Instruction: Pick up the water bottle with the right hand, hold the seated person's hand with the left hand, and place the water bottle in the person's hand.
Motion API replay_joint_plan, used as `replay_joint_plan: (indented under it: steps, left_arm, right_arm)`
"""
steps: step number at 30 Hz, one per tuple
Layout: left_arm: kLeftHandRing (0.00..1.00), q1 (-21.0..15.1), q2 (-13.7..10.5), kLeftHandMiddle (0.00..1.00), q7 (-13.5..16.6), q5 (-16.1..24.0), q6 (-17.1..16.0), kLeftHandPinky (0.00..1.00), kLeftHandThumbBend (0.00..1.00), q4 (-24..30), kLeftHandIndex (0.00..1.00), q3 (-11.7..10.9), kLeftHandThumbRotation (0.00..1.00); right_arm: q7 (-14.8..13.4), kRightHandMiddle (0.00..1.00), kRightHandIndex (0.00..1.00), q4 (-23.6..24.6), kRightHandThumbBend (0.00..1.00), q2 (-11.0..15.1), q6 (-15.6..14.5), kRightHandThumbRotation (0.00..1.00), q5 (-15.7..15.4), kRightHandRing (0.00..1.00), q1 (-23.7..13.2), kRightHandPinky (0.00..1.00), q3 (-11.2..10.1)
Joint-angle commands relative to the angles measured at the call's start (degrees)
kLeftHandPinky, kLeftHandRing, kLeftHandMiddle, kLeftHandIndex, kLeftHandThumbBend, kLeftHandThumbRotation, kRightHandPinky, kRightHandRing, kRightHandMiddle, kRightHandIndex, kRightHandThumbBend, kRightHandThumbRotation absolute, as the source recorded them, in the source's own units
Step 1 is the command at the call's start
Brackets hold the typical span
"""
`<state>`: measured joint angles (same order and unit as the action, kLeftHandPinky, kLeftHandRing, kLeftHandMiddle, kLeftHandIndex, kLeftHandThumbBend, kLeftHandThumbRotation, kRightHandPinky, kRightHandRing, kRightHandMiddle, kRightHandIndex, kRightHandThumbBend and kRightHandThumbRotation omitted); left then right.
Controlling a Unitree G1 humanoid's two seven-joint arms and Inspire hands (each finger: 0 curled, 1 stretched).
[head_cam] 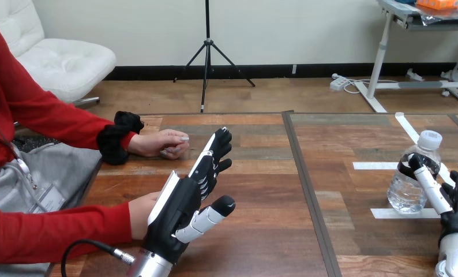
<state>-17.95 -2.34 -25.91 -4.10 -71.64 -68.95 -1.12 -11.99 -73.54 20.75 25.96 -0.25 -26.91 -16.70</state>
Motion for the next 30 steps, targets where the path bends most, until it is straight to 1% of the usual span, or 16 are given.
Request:
replay_joint_plan:
  steps: [1,9,18,24,26,29,30]
  left_arm:
    - [0.98,-0.9,-0.3,1.0,-0.1,-1.1,-1.4,0.93,1.0,2.7,1.0,-1.0,0.82]
    - [0.98,-0.8,-0.4,1.0,0.1,-1.1,-1.9,0.93,1.0,2.6,1.0,-1.2,0.82]
    - [0.98,-0.5,-0.6,1.0,0.3,-1.0,-2.0,0.93,1.0,2.7,1.0,-1.2,0.82]
    - [0.98,-0.2,-0.7,1.0,0.9,-0.6,-2.2,0.92,1.0,3.0,1.0,-1.2,0.82]
    - [0.97,-0.1,-0.7,1.0,0.9,-0.7,-2.3,0.92,1.0,3.1,1.0,-1.2,0.82]
    - [0.97,0.1,-0.7,1.0,0.9,-0.8,-2.4,0.92,1.0,3.2,1.0,-1.2,0.82]
    - [0.97,0.2,-0.7,1.0,0.8,-0.8,-2.4,0.92,1.0,3.3,1.0,-1.2,0.82]
  right_arm:
    - [0.1,0.97,1.0,-1.0,1.0,0.5,-0.9,0.64,-0.6,0.92,-4.3,0.85,0.8]
    - [-1.1,0.96,1.0,-1.3,1.0,0.9,-1.9,0.67,-1.9,0.92,-5.0,0.84,1.9]
    - [-0.9,0.96,1.0,-1.3,1.0,1.1,-2.2,0.67,-2.3,0.91,-5.8,0.84,2.1]
    - [-0.4,0.96,1.0,-1.3,1.0,1.1,-2.2,0.67,-2.4,0.92,-6.4,0.84,2.1]
    - [-0.6,0.97,1.0,-1.4,1.0,1.2,-2.4,0.67,-2.9,0.92,-6.6,0.85,2.6]
    - [0.1,0.97,1.0,-1.3,1.0,1.1,-2.6,0.66,-2.8,0.93,-7.0,0.85,2.5]
    - [0.9,0.97,1.0,-1.3,1.0,1.0,-2.5,0.66,-2.2,0.93,-7.2,0.86,2.1]
